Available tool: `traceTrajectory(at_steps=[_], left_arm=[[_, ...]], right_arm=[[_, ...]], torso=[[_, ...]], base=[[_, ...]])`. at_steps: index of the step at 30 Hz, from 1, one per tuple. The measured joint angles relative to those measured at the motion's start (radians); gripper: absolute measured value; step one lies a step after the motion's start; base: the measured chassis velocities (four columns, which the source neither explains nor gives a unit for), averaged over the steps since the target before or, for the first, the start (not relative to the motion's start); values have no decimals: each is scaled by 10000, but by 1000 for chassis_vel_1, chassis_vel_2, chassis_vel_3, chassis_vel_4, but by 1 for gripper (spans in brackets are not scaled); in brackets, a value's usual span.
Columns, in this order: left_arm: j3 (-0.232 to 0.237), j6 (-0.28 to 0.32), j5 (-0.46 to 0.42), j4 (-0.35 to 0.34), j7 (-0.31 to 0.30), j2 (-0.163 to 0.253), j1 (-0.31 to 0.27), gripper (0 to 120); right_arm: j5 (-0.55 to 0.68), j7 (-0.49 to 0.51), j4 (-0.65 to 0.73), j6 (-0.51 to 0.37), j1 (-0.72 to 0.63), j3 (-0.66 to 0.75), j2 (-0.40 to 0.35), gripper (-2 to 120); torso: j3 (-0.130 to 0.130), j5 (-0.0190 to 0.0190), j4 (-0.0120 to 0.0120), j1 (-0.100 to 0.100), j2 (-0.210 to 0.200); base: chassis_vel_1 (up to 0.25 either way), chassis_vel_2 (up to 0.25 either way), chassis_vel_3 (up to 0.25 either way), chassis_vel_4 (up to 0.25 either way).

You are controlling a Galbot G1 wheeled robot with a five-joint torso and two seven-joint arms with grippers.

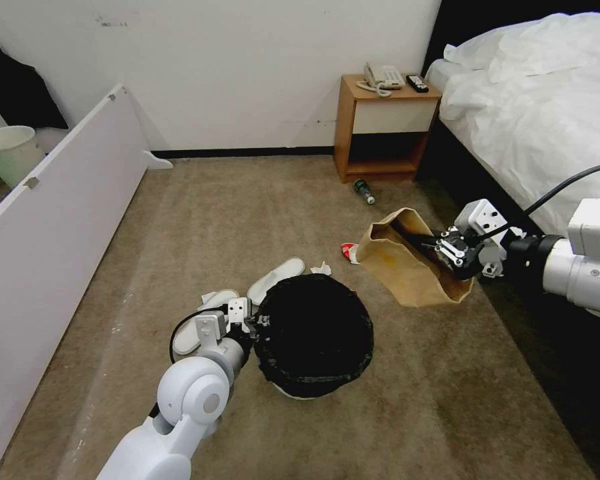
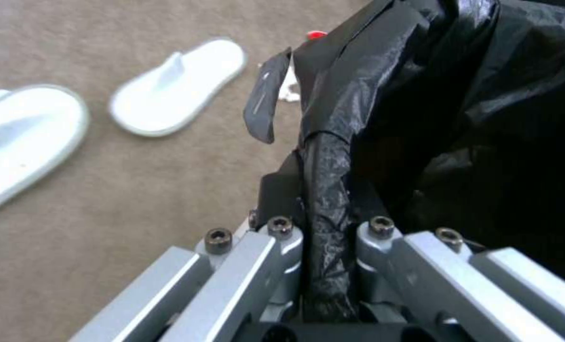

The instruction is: Pick up the trash bin, then pick up the garbage from the floor and place it into the trash bin.

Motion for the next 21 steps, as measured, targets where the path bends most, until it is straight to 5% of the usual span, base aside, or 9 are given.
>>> traceTrajectory(at_steps=[21], left_arm=[[883,-611,-926,-86,234,-375,-436,4]], right_arm=[[-277,-275,8,156,-81,-603,249,0]], torso=[[0,0,0,0,0]], base=[[0,0,0,0]])
